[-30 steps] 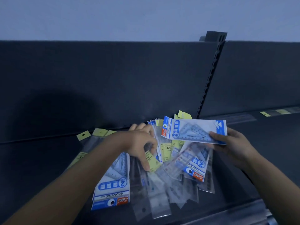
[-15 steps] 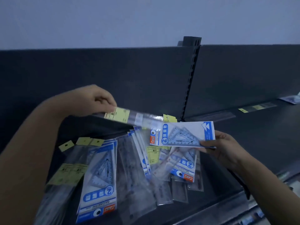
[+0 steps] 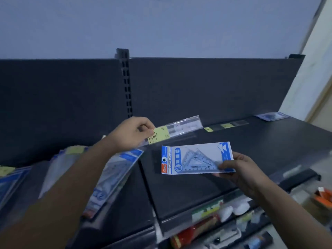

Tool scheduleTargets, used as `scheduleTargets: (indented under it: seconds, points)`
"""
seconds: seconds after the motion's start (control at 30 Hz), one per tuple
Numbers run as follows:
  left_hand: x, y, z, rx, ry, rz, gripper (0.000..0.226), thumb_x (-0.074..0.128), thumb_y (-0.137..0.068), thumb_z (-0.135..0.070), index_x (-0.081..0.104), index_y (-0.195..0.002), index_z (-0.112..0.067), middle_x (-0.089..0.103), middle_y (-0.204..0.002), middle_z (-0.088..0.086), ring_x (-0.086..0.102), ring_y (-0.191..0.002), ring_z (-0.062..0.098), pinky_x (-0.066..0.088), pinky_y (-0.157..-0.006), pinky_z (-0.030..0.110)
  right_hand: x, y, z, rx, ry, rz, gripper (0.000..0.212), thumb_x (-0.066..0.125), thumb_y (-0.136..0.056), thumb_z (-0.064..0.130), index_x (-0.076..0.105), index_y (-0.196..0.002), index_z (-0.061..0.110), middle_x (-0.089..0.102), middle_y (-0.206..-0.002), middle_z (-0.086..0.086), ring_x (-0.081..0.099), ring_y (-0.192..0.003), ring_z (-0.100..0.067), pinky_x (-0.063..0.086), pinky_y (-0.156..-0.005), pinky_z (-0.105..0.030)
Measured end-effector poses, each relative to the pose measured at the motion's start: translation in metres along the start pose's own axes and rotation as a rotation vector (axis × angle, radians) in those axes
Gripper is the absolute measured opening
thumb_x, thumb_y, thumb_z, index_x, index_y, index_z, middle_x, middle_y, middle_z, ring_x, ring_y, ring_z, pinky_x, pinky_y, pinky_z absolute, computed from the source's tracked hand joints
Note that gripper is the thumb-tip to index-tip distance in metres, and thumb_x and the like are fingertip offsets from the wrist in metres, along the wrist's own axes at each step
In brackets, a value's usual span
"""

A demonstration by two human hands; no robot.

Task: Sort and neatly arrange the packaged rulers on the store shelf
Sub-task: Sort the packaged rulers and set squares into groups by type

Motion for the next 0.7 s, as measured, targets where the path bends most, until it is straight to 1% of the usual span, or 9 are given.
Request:
scheduleTargets:
  seconds: [0.1, 0.23, 0.27, 0.33, 0.4, 0.47, 0.53, 0.6, 0.7]
  points:
    - [0.063, -0.032, -0.024, -0.080, 0.043, -0.008, 0.012, 0.057, -0.094, -0.012, 0.069, -0.092, -0.015, 0.065, -0.075, -0.004, 0.053, -0.056, 0.002, 0.041, -0.059, 0.020, -0.066, -0.012, 0.009, 0.006, 0.039, -0.022, 0.026, 0.048, -0.077, -0.021, 0.065, -0.084, -0.003, 0.073, -0.076, -0.012, 0.070, -0.064, -0.022, 0.056, -0.051, -0.029]
    - [0.130, -0.073, -0.053, -0.165, 0.063, 0.064, 0.022, 0.050, -0.090, -0.003, 0.068, -0.087, -0.016, 0.064, -0.071, 0.002, 0.056, -0.070, 0.020, 0.043, -0.066, 0.034, -0.136, -0.033, 0.019, 0.041, 0.040, -0.067, 0.023, 0.051, -0.075, -0.021, 0.062, -0.089, -0.006, 0.072, -0.085, -0.017, 0.071, -0.068, -0.023, 0.056, -0.054, -0.031]
    - [0.142, -0.086, -0.059, -0.167, 0.058, 0.074, 0.023, 0.050, -0.089, -0.001, 0.069, -0.089, -0.015, 0.068, -0.076, 0.004, 0.060, -0.074, 0.024, 0.047, -0.069, 0.037, -0.149, -0.041, 0.022, 0.045, 0.032, -0.071, 0.023, 0.053, -0.075, -0.020, 0.063, -0.090, -0.006, 0.072, -0.088, -0.018, 0.071, -0.069, -0.024, 0.056, -0.055, -0.031]
    - [0.164, -0.117, -0.068, -0.164, 0.049, 0.064, 0.021, 0.054, -0.088, -0.001, 0.071, -0.093, -0.013, 0.073, -0.087, 0.006, 0.068, -0.086, 0.025, 0.053, -0.082, 0.040, -0.171, -0.060, 0.025, 0.046, 0.017, -0.066, 0.022, 0.058, -0.077, -0.017, 0.064, -0.094, -0.005, 0.072, -0.092, -0.019, 0.071, -0.073, -0.025, 0.057, -0.057, -0.031]
    - [0.185, -0.150, -0.075, -0.147, 0.033, 0.043, 0.016, 0.061, -0.087, -0.004, 0.072, -0.091, -0.015, 0.074, -0.089, 0.002, 0.070, -0.089, 0.016, 0.056, -0.086, 0.033, -0.188, -0.080, 0.028, 0.052, 0.008, -0.053, 0.023, 0.063, -0.078, -0.012, 0.064, -0.099, -0.003, 0.073, -0.095, -0.017, 0.071, -0.080, -0.026, 0.058, -0.062, -0.031]
    - [0.206, -0.181, -0.078, -0.122, 0.014, 0.026, 0.013, 0.065, -0.086, -0.007, 0.074, -0.089, -0.016, 0.074, -0.089, -0.003, 0.068, -0.084, 0.005, 0.055, -0.077, 0.020, -0.203, -0.101, 0.031, 0.053, 0.014, -0.040, 0.025, 0.064, -0.079, -0.010, 0.063, -0.102, -0.001, 0.073, -0.096, -0.015, 0.072, -0.083, -0.026, 0.058, -0.063, -0.030]
    - [0.230, -0.213, -0.080, -0.099, 0.022, 0.022, 0.010, 0.069, -0.085, -0.009, 0.075, -0.089, -0.016, 0.074, -0.088, -0.005, 0.064, -0.076, -0.003, 0.049, -0.064, 0.006, -0.221, -0.122, 0.036, 0.044, 0.034, -0.045, 0.026, 0.064, -0.079, -0.011, 0.062, -0.102, 0.000, 0.074, -0.096, -0.014, 0.072, -0.081, -0.025, 0.057, -0.063, -0.030]
    - [0.254, -0.243, -0.077, -0.087, 0.025, 0.025, 0.009, 0.071, -0.084, -0.008, 0.075, -0.092, -0.012, 0.074, -0.087, -0.002, 0.062, -0.070, -0.005, 0.044, -0.058, 0.001, -0.239, -0.146, 0.042, 0.057, 0.050, -0.060, 0.026, 0.064, -0.078, -0.011, 0.062, -0.101, -0.001, 0.073, -0.096, -0.016, 0.072, -0.080, -0.026, 0.058, -0.063, -0.031]
    - [0.281, -0.277, -0.072, -0.079, 0.013, 0.024, 0.014, 0.074, -0.081, -0.007, 0.076, -0.095, -0.007, 0.070, -0.085, -0.005, 0.059, -0.070, -0.006, 0.042, -0.060, -0.002, -0.260, -0.175, 0.048, 0.119, 0.061, -0.022, 0.026, 0.063, -0.078, -0.013, 0.063, -0.102, -0.002, 0.072, -0.098, -0.019, 0.071, -0.084, -0.028, 0.058, -0.064, -0.030]
Point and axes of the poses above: each hand's wrist, its own y-axis away from the middle knuckle, its own x-axis out of the palm, z = x × y, the point moved 7 cm from there along -y, towards the middle knuckle
